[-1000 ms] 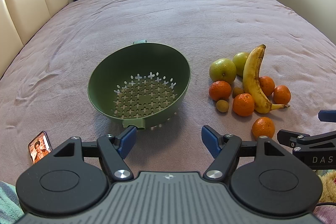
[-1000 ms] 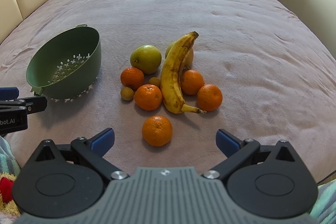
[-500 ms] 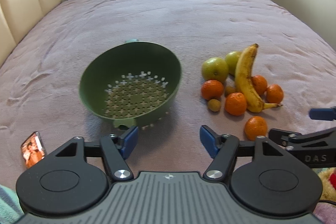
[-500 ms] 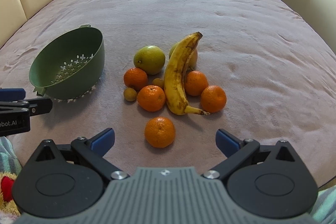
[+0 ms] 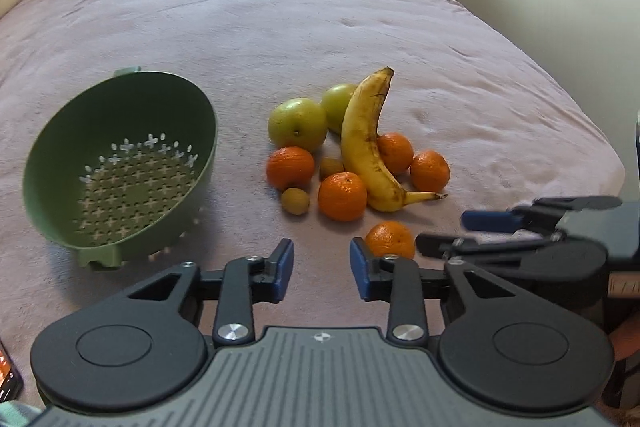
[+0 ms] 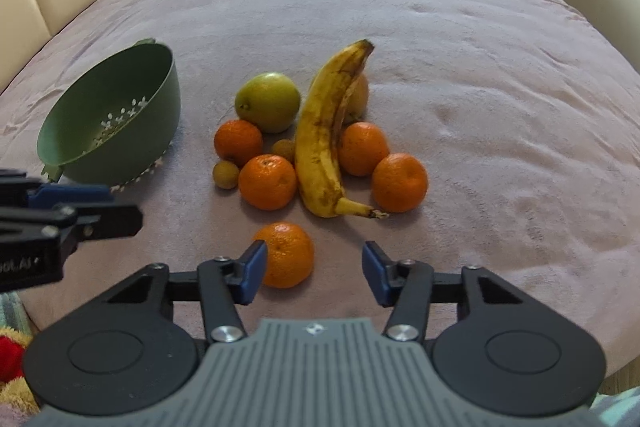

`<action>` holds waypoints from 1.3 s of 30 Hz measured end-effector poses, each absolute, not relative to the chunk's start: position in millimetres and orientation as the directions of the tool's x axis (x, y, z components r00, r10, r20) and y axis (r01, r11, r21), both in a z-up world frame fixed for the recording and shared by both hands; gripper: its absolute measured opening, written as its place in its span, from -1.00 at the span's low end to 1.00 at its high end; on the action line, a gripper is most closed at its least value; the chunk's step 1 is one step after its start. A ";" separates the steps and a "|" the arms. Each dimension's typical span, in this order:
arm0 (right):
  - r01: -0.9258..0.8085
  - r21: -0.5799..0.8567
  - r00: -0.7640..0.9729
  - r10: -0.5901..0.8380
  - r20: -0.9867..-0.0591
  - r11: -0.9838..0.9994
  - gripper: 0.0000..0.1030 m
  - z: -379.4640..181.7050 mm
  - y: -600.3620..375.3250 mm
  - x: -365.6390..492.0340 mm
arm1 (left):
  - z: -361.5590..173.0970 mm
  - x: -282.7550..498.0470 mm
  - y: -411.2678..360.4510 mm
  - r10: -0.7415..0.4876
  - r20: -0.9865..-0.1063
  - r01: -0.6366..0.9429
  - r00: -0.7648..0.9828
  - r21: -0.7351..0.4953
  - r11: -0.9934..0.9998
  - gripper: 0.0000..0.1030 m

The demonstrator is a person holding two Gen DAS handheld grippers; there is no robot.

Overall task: Organize fruits
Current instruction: 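Grasp a mandarin with the right tool while the left tool grasps another mandarin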

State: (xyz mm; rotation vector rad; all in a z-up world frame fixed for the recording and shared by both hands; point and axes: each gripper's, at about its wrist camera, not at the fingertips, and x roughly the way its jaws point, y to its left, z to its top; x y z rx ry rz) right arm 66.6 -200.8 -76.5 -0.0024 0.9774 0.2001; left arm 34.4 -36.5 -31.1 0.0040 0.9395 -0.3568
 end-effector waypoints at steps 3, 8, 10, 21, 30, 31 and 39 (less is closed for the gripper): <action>-0.204 0.100 0.522 0.195 -0.830 0.974 -0.19 -83.1 -195.1 69.8 | -36.5 41.0 -33.7 -0.292 -0.796 0.287 0.530 -0.156 0.945 -0.32; -0.219 0.128 0.495 0.223 -0.839 0.967 -0.19 -92.6 -189.3 77.8 | -48.6 53.5 -31.7 -0.293 -0.823 0.266 0.486 -0.181 0.947 -0.36; -0.217 0.139 0.488 0.231 -0.842 0.966 -0.18 -95.0 -187.7 80.8 | -51.0 56.9 -33.9 -0.294 -0.828 0.277 0.477 -0.175 0.945 -0.36; -0.221 0.135 0.465 0.226 -0.856 0.966 -0.15 -109.6 -178.7 97.7 | -59.7 77.8 -52.7 -0.329 -0.829 0.368 0.453 -0.163 0.916 -0.28; -0.157 0.064 0.522 0.138 -0.842 0.986 -0.18 -99.2 -189.0 101.0 | -67.8 94.1 -61.0 -0.355 -0.826 0.371 0.437 -0.194 0.908 0.05; -0.147 0.060 0.524 0.129 -0.842 0.987 -0.18 -99.1 -191.5 102.2 | -69.0 96.3 -62.6 -0.353 -0.828 0.368 0.437 -0.193 0.909 0.05; -0.122 0.096 0.477 0.143 -0.867 0.988 -0.16 -110.7 -200.9 109.3 | -81.7 115.1 -76.0 -0.355 -0.838 0.356 0.414 -0.210 0.911 0.05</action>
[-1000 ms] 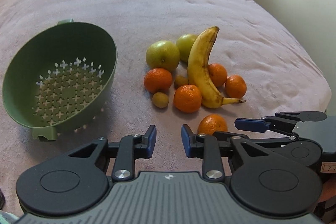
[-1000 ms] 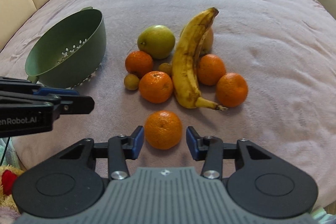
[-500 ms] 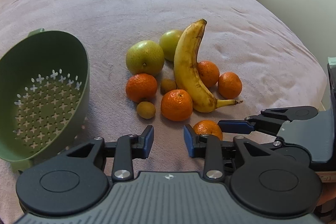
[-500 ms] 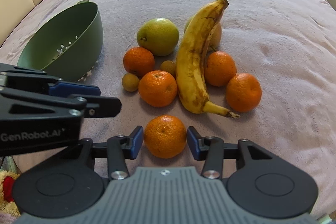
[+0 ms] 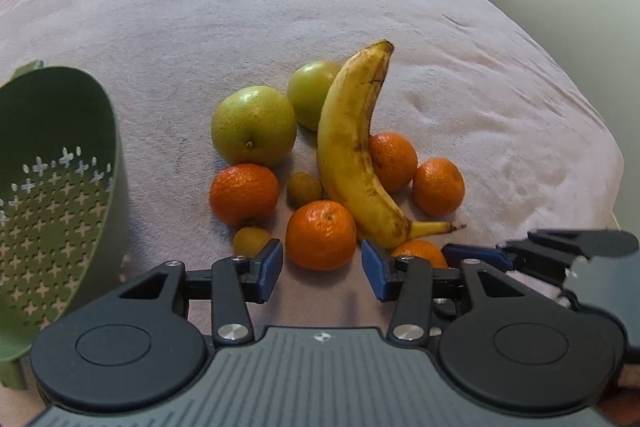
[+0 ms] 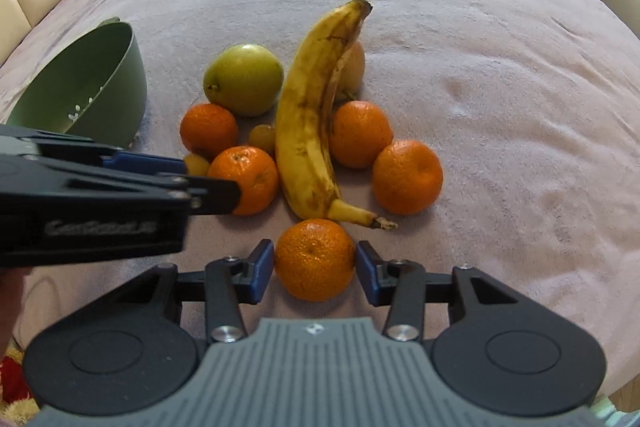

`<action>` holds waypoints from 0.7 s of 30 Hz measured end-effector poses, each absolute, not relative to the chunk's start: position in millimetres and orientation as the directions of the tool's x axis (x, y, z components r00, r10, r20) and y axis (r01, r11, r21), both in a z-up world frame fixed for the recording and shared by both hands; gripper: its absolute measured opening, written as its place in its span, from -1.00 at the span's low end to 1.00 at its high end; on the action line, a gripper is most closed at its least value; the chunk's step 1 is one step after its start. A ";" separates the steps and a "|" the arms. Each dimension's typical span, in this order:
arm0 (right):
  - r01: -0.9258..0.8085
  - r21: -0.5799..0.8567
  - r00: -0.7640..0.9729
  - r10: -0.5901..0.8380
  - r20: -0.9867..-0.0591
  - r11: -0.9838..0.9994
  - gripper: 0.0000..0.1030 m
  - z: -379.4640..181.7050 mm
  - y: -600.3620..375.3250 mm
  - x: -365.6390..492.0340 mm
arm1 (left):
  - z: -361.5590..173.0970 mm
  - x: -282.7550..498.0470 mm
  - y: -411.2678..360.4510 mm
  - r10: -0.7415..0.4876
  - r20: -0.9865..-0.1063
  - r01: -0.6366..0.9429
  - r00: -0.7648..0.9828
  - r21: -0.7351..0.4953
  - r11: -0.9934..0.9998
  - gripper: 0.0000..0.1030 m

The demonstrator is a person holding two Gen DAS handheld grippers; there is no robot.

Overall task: Organize fruits
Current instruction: 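Grasp a mandarin with the right tool while the left tool grasps another mandarin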

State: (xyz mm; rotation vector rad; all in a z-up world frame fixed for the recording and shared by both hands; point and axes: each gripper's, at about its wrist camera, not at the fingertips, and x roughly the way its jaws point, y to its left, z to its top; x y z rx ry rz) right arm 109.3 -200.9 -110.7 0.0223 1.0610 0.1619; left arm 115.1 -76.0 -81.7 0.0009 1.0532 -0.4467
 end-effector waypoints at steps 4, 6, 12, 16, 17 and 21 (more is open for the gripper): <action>-0.123 0.109 0.461 0.154 -0.874 0.986 -0.15 -114.1 -201.0 111.0 | -90.5 120.7 -80.4 -0.350 -0.848 0.342 0.397 -0.217 0.914 0.05; -0.120 0.117 0.456 0.160 -0.876 0.986 -0.14 -115.5 -202.1 111.2 | -92.5 121.3 -82.4 -0.342 -0.851 0.346 0.399 -0.206 0.915 0.05; -0.117 0.127 0.449 0.167 -0.878 0.985 -0.12 -118.2 -199.6 113.5 | -96.4 124.2 -85.4 -0.325 -0.849 0.340 0.417 -0.186 0.922 0.05; -0.107 0.140 0.449 0.174 -0.876 0.984 -0.12 -118.9 -201.3 113.1 | -100.5 126.4 -88.2 -0.333 -0.850 0.346 0.407 -0.194 0.918 0.02; -0.108 0.139 0.449 0.174 -0.876 0.984 -0.12 -118.8 -201.1 113.1 | -100.4 125.6 -88.9 -0.330 -0.849 0.349 0.412 -0.187 0.918 0.00; -0.106 0.139 0.452 0.172 -0.875 0.985 -0.13 -117.1 -200.7 112.3 | -93.8 118.4 -90.5 -0.318 -0.844 0.371 0.432 -0.155 0.916 -0.02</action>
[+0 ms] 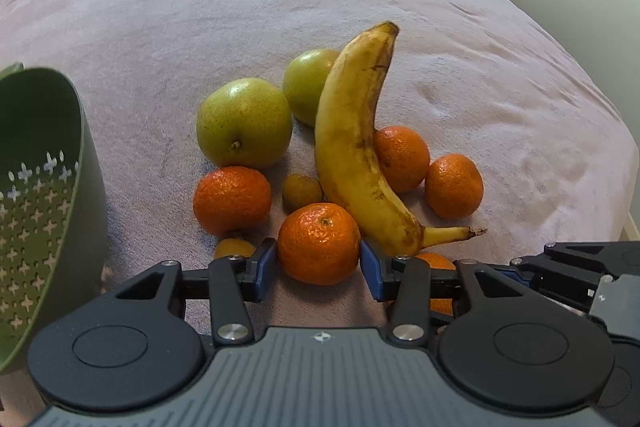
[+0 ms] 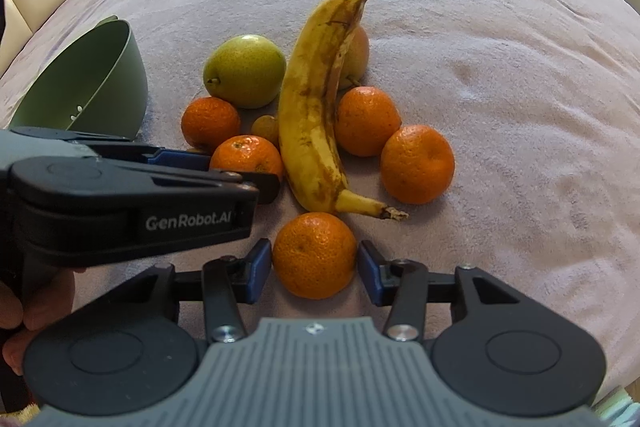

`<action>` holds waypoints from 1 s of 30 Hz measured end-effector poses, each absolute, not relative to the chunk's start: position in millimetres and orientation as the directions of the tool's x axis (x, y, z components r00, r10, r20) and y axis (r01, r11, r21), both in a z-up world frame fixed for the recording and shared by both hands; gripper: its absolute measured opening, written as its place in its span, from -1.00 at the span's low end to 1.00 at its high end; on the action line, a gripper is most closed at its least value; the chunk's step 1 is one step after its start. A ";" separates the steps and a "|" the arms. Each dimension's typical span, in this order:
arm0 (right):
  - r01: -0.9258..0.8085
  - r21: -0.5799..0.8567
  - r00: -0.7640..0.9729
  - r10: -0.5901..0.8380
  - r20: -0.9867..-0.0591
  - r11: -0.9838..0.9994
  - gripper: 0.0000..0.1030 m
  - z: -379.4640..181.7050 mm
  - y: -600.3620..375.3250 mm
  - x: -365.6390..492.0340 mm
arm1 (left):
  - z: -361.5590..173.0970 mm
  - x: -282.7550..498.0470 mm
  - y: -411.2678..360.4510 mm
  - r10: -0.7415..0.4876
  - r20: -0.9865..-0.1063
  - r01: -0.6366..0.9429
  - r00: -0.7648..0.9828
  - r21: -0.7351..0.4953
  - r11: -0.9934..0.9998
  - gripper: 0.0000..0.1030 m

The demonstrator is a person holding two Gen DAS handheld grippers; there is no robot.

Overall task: Organize fruits
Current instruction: 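Grasp a mandarin with the right tool while the left tool grasps another mandarin, then carry both mandarins over the green colander and open both tools to drop them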

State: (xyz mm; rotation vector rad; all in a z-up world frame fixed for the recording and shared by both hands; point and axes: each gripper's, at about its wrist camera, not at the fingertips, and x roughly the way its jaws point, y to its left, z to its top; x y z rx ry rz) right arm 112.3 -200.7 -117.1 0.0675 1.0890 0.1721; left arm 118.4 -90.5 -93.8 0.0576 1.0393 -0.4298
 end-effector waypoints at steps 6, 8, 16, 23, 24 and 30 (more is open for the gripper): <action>-0.111 0.153 0.454 0.187 -0.871 0.982 -0.14 -110.8 -199.6 107.9 | -76.3 109.0 -87.2 -0.295 -0.832 0.363 0.470 -0.122 0.924 -0.03; -0.121 0.153 0.469 0.192 -0.862 0.981 -0.14 -105.5 -198.3 104.9 | -68.2 105.3 -83.9 -0.290 -0.825 0.355 0.486 -0.118 0.928 -0.03; -0.159 0.137 0.540 0.202 -0.817 0.978 -0.14 -81.2 -190.5 91.7 | -33.9 85.8 -64.4 -0.260 -0.796 0.319 0.546 -0.089 0.943 -0.03; -0.216 0.088 0.639 0.209 -0.740 0.972 -0.14 -53.2 -170.8 85.0 | -5.8 75.2 -36.9 -0.230 -0.754 0.266 0.615 -0.077 0.961 -0.03; -0.232 0.080 0.649 0.216 -0.729 0.969 -0.14 -48.9 -166.5 84.4 | -2.2 75.3 -32.0 -0.222 -0.751 0.254 0.622 -0.075 0.964 -0.03; -0.358 0.022 0.668 0.273 -0.692 0.934 -0.14 -26.6 -137.5 85.2 | 13.4 75.2 -7.6 -0.133 -0.741 0.188 0.658 -0.009 0.982 -0.03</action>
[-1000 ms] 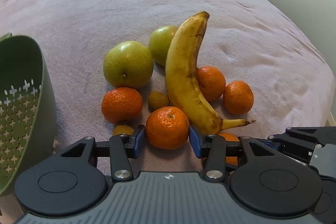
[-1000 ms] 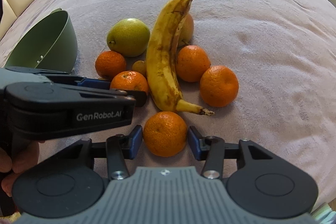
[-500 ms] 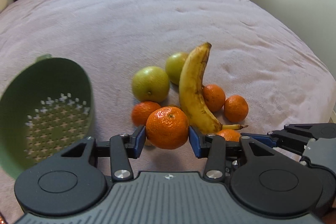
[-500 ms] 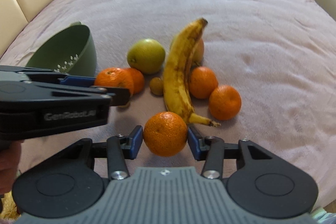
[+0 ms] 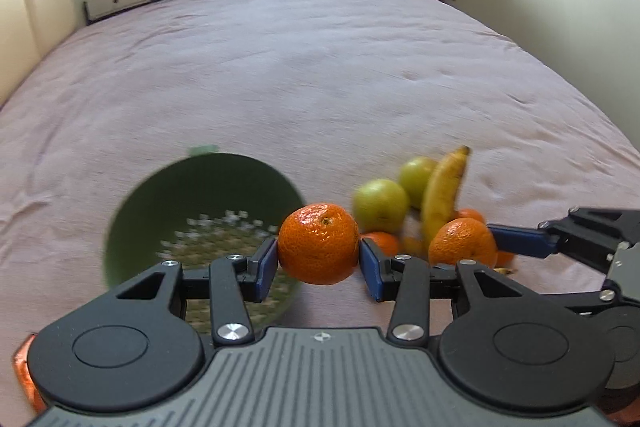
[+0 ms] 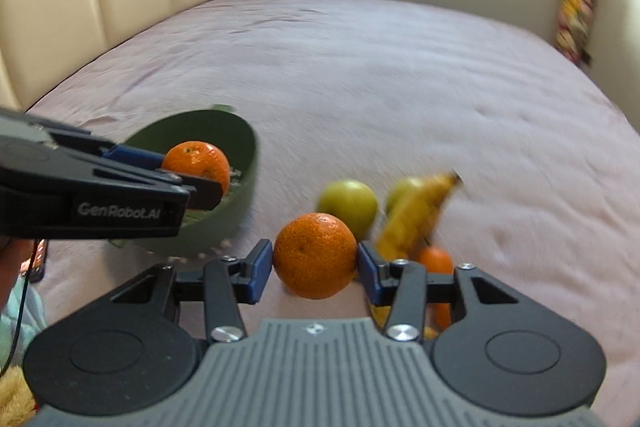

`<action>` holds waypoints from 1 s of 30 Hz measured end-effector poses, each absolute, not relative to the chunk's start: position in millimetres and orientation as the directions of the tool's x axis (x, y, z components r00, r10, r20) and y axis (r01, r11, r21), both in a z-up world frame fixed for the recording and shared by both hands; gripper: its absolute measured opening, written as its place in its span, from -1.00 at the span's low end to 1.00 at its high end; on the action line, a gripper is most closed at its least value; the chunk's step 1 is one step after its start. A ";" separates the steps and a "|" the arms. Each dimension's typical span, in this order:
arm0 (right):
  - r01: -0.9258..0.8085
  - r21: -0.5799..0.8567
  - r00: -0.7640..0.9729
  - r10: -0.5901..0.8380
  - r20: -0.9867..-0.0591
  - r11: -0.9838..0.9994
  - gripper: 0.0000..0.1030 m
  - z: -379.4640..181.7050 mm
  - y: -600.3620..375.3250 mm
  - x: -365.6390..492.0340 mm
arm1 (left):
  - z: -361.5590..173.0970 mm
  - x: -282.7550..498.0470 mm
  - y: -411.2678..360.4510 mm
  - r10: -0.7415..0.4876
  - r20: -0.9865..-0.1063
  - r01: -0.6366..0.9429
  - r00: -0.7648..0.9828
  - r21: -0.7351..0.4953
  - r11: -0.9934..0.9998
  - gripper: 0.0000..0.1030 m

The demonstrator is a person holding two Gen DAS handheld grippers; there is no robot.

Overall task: Organize fruits
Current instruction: 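Carry both mandarins over the green colander and open both tools to drop them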

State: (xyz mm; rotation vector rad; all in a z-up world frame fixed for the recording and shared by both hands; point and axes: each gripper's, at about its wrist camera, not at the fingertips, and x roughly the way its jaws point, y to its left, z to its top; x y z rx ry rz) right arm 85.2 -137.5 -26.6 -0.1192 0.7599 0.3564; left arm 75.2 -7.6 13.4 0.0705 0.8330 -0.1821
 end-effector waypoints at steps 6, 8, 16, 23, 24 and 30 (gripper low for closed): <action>-0.485 -0.005 0.638 0.350 -0.686 0.875 -0.14 -2.0 -107.6 99.8 | 22.4 81.7 19.4 -0.109 -0.746 0.147 0.657 -0.015 0.989 -0.03; -0.529 -0.015 0.616 0.371 -0.695 0.849 -0.14 3.8 -96.7 108.8 | 23.8 84.5 27.9 -0.099 -0.749 0.130 0.655 -0.017 0.991 -0.03; -0.665 -0.014 0.489 0.420 -0.765 0.747 -0.14 -10.7 -51.4 151.6 | 8.3 101.1 69.3 -0.055 -0.805 0.010 0.590 -0.061 0.998 -0.03; -0.732 -0.033 0.409 0.401 -0.820 0.681 -0.14 -45.4 -25.1 177.3 | -19.7 118.9 83.9 -0.026 -0.865 -0.041 0.500 -0.053 0.998 -0.03; -0.737 -0.026 0.396 0.401 -0.826 0.675 -0.14 -49.7 -23.3 179.9 | -22.6 120.8 84.9 -0.023 -0.870 -0.044 0.493 -0.052 0.998 -0.03; -0.770 -0.003 0.331 0.395 -0.857 0.638 -0.14 -70.1 -12.9 192.5 | -39.6 132.2 84.7 0.010 -0.897 -0.055 0.441 -0.016 0.998 -0.03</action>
